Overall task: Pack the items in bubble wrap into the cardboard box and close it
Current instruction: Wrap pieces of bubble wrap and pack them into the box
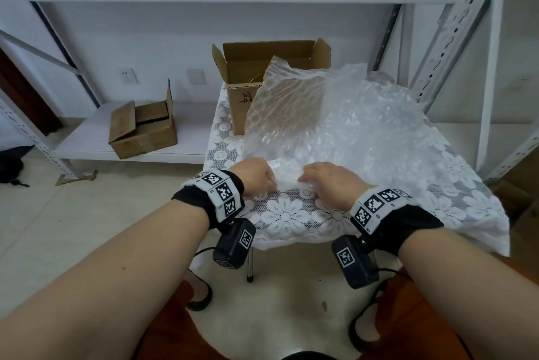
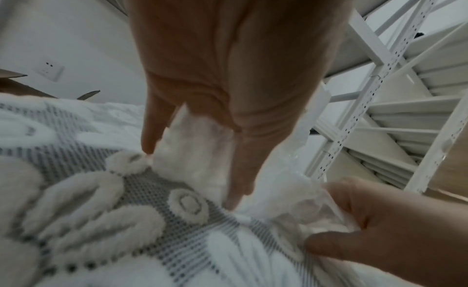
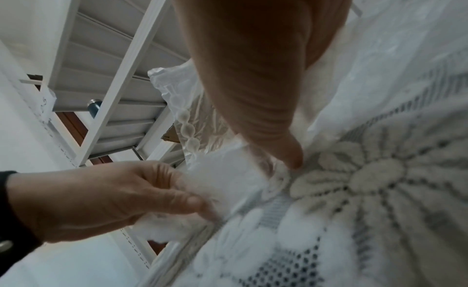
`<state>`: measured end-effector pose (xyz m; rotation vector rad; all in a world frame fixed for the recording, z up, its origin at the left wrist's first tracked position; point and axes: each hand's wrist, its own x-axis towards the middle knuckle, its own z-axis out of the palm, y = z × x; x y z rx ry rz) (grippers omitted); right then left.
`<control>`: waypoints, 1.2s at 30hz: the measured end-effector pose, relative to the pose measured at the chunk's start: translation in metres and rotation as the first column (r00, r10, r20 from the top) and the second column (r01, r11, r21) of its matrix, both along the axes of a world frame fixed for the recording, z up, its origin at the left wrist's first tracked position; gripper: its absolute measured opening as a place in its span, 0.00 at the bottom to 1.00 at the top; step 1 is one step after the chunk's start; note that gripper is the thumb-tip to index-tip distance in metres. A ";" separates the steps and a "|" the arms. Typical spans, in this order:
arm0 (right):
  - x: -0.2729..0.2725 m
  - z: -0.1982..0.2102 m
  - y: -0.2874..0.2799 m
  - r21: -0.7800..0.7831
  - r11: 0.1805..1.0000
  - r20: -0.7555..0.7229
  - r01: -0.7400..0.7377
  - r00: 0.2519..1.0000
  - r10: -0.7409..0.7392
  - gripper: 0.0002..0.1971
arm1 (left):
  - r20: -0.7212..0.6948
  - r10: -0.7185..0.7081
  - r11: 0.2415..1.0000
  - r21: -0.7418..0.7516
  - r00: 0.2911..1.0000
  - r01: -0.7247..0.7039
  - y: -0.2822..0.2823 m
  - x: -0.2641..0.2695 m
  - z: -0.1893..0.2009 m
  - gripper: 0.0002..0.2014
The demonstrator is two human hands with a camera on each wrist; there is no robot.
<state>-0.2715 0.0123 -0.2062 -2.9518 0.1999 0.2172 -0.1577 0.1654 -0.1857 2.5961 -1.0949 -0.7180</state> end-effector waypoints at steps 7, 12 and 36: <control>0.005 0.014 -0.005 0.410 0.895 0.096 0.173 0.968 -0.231 0.14 | -0.138 0.119 0.989 -0.069 0.983 -0.129 0.006 0.013 0.013 0.11; 0.004 0.008 -0.008 0.504 0.841 0.146 0.198 0.940 -0.309 0.04 | -0.293 0.196 0.962 -0.128 0.936 -0.242 0.016 0.020 0.011 0.03; -0.003 0.001 -0.038 0.237 0.813 0.082 0.532 0.823 -0.562 0.06 | 0.291 0.388 0.805 -0.569 0.875 -0.168 -0.003 0.009 -0.021 0.11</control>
